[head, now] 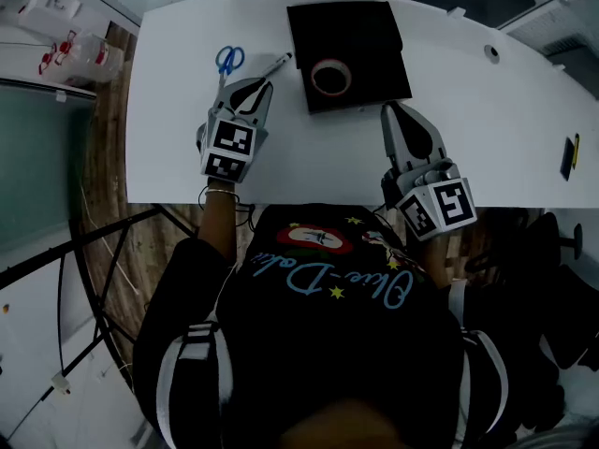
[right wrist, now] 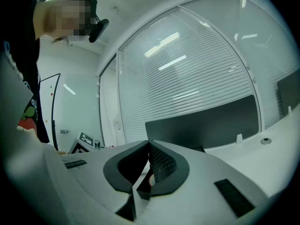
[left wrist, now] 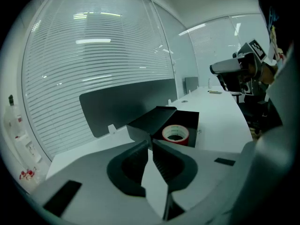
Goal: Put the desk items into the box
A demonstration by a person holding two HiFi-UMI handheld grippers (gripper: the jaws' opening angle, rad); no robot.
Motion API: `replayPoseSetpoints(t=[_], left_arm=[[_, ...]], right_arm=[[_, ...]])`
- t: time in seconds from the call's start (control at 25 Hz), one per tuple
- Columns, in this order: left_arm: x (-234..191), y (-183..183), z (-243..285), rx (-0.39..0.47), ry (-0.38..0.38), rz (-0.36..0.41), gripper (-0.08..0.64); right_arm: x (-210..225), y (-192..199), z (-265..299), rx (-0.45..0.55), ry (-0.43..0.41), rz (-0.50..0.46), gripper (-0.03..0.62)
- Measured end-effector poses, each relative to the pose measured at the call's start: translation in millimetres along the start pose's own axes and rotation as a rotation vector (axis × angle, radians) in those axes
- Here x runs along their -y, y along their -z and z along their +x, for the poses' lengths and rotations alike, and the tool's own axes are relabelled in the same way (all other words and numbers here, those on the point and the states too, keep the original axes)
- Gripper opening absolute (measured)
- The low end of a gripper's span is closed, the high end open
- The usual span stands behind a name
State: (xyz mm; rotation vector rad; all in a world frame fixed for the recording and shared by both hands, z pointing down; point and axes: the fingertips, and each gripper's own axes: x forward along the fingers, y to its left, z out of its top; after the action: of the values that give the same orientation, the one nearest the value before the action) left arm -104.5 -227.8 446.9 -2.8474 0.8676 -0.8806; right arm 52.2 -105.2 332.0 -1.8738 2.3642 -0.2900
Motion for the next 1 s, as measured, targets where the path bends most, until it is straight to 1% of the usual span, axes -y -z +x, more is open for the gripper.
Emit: replayPoseSetpoints(t=[0.16,0.28,0.4,0.56,0.68,0.88,1.0], left_arm=[[-7.5,6.0,8.8,-0.007,0.036,0.006,0.055],[-12.4,8.5,14.2,-0.040,0.074,0.061,0.069],[-15.4,13.6,23.2,-0.060,0.112,0.086,0.081],[-12.9,28.9,41.5,-0.058,0.170,0.071,0.081],[-14.0,37.9,50.1,-0.074,0.197,0.075,0.081],[-20.0,47.9,67.0,-0.082,0.217,0.058,0.081],[-22.3,57.2,75.3,-0.108,0.234,0.049,0.086]], right_arm=[[-3.2,2.7,3.8,-0.004,0.036,-0.005,0.003],[-5.0,5.3,7.3,-0.007,0.063,-0.001,0.003],[-6.0,8.6,11.7,-0.014,0.088,0.002,0.003],[-8.0,13.0,16.4,-0.021,0.123,0.014,0.003],[-11.5,15.8,19.5,-0.028,0.140,0.017,0.003],[-13.7,19.0,20.1,-0.050,0.170,0.019,0.003],[-12.7,22.0,17.3,-0.067,0.193,0.016,0.003]])
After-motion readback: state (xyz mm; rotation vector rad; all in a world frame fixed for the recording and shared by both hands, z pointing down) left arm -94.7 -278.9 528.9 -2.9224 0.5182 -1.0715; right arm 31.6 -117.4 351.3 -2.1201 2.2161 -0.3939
